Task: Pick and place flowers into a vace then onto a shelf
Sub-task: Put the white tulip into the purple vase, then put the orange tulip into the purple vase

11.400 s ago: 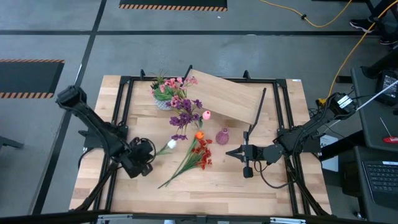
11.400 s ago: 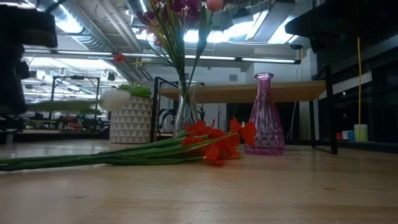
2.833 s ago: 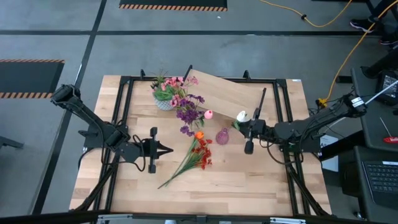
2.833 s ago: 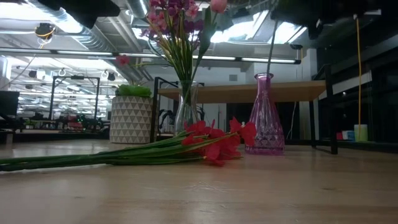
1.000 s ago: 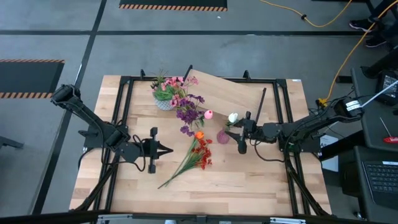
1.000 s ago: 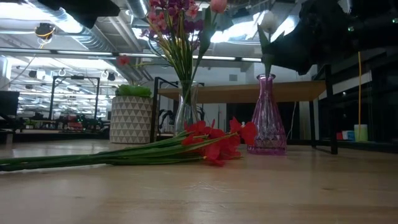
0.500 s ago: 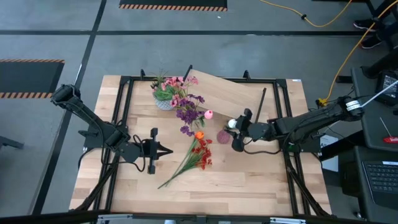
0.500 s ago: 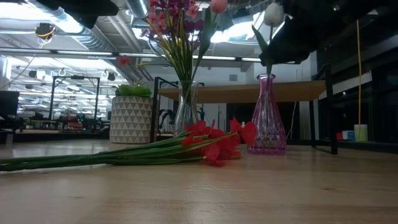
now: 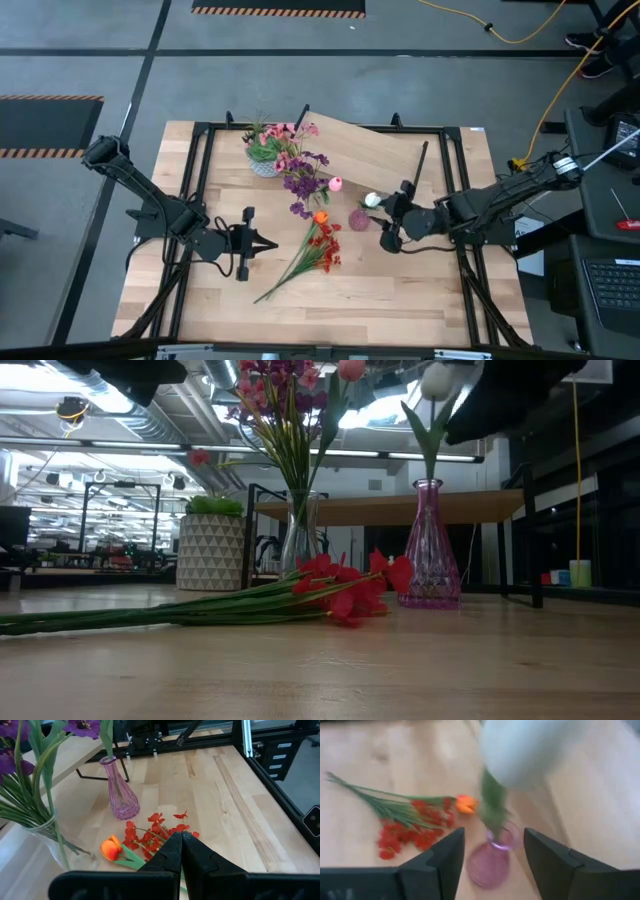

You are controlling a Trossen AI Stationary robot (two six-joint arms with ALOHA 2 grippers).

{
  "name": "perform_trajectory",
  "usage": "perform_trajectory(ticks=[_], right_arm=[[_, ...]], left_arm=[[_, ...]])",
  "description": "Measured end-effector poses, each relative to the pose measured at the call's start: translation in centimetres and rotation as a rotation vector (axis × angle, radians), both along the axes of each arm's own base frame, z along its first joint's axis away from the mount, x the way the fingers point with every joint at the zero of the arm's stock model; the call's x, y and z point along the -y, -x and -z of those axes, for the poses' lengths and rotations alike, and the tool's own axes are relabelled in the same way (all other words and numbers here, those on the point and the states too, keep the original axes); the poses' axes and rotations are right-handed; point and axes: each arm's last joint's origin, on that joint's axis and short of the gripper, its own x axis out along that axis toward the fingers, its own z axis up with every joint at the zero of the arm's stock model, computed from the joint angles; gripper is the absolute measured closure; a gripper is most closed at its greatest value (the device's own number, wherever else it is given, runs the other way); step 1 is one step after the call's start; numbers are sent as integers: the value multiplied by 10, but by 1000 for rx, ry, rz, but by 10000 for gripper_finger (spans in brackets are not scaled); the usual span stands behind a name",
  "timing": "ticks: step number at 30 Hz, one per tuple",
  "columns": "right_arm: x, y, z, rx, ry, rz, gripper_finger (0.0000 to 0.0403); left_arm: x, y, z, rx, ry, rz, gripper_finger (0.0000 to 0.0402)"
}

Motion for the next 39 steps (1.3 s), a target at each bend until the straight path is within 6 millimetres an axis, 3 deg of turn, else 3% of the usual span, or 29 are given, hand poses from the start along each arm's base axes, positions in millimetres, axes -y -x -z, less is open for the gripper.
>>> perform_trajectory(ticks=[8,17,26,29,39], right_arm=[[-15,25,-13,-72,-39,152,226],[-59,25,-8,11,-135,30,277],[-108,13,17,79,-109,-47,370],[-120,9,28,107,-76,-46,396],[-142,-9,57,164,-42,-31,392]], left_arm=[[2,1,3,-43,74,60,398],[7,-4,12,-101,187,60,399],[29,-25,53,-294,234,19,400],[40,-36,51,-361,205,23,400],[60,-65,32,-538,186,-122,398]])
